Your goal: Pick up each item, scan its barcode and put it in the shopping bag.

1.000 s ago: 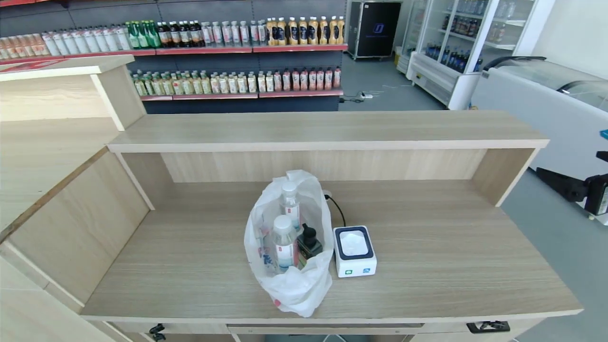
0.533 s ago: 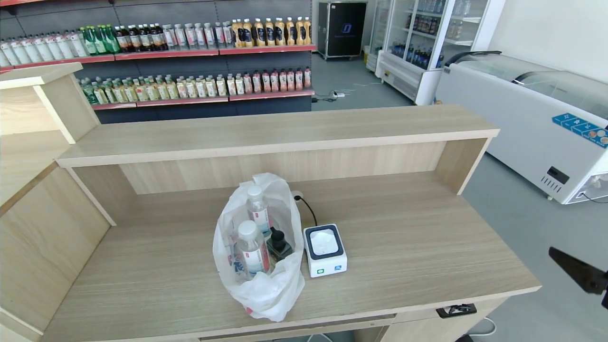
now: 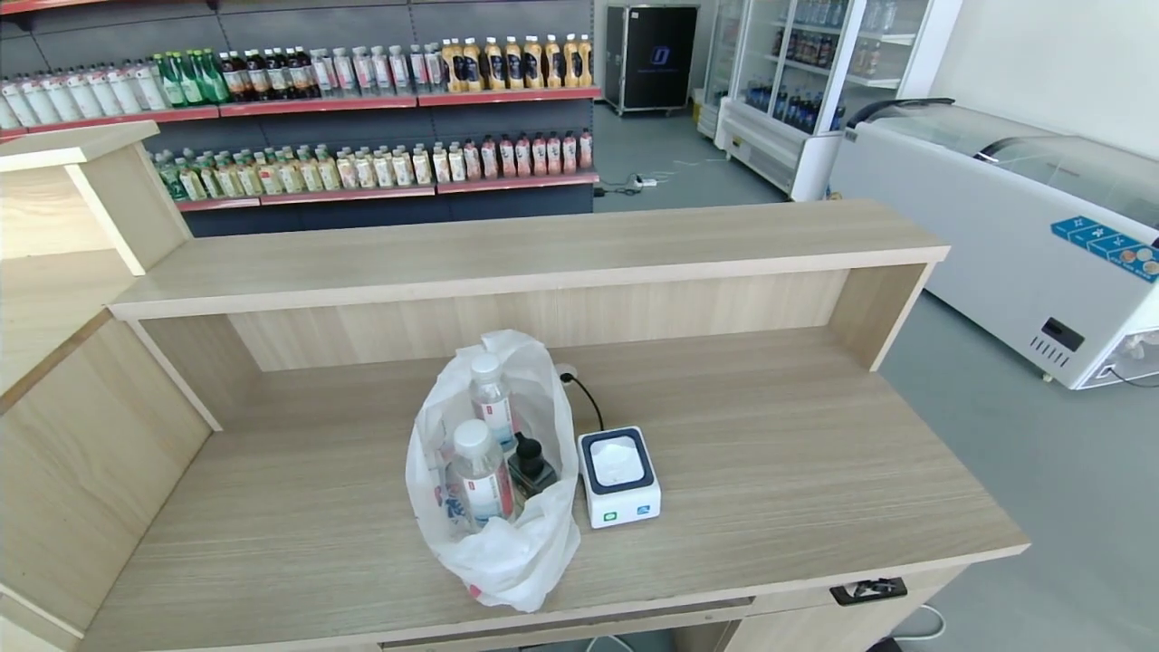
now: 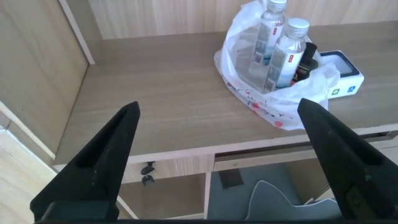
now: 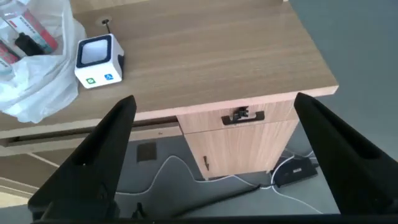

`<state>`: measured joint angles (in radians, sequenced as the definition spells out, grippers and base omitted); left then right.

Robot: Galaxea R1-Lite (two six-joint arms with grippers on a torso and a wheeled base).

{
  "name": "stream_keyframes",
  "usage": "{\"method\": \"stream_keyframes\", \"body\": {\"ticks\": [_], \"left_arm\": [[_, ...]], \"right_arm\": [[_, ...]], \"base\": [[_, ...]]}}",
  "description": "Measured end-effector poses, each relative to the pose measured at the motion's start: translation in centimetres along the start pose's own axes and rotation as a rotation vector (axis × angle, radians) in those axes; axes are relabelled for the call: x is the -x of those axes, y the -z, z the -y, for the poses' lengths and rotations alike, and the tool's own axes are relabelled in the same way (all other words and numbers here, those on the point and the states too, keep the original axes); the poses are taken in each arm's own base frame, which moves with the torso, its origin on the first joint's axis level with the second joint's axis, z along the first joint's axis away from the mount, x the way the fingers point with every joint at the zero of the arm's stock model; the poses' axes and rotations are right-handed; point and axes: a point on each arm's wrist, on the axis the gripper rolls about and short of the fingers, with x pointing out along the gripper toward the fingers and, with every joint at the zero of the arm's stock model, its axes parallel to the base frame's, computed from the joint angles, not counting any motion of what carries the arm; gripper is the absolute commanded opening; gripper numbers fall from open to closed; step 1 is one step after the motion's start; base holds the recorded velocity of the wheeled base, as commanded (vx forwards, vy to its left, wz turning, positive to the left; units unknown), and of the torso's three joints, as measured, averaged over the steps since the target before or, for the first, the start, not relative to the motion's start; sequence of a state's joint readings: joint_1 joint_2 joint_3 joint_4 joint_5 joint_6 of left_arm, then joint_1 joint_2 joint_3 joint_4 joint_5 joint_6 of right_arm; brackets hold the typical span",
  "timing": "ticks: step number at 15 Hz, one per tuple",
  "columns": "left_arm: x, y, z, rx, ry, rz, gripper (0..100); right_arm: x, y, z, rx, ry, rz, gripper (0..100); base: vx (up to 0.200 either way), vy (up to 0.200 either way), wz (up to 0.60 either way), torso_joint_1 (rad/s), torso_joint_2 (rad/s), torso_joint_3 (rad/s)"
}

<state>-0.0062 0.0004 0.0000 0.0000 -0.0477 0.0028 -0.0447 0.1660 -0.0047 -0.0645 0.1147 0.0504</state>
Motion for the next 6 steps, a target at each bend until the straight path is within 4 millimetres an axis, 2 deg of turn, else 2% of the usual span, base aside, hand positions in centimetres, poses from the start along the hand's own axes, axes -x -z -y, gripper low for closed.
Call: {"method": "stream_keyframes", "body": {"ticks": [6], "left_arm": [[0.0,0.0,0.0,0.0,0.0,0.0,100]], "right_arm": [[1.23,0.72,-0.01,0.012,-0.038,0.129,100]], "base": [[0.0,0.0,0.0,0.0,0.0,0.0]]}}
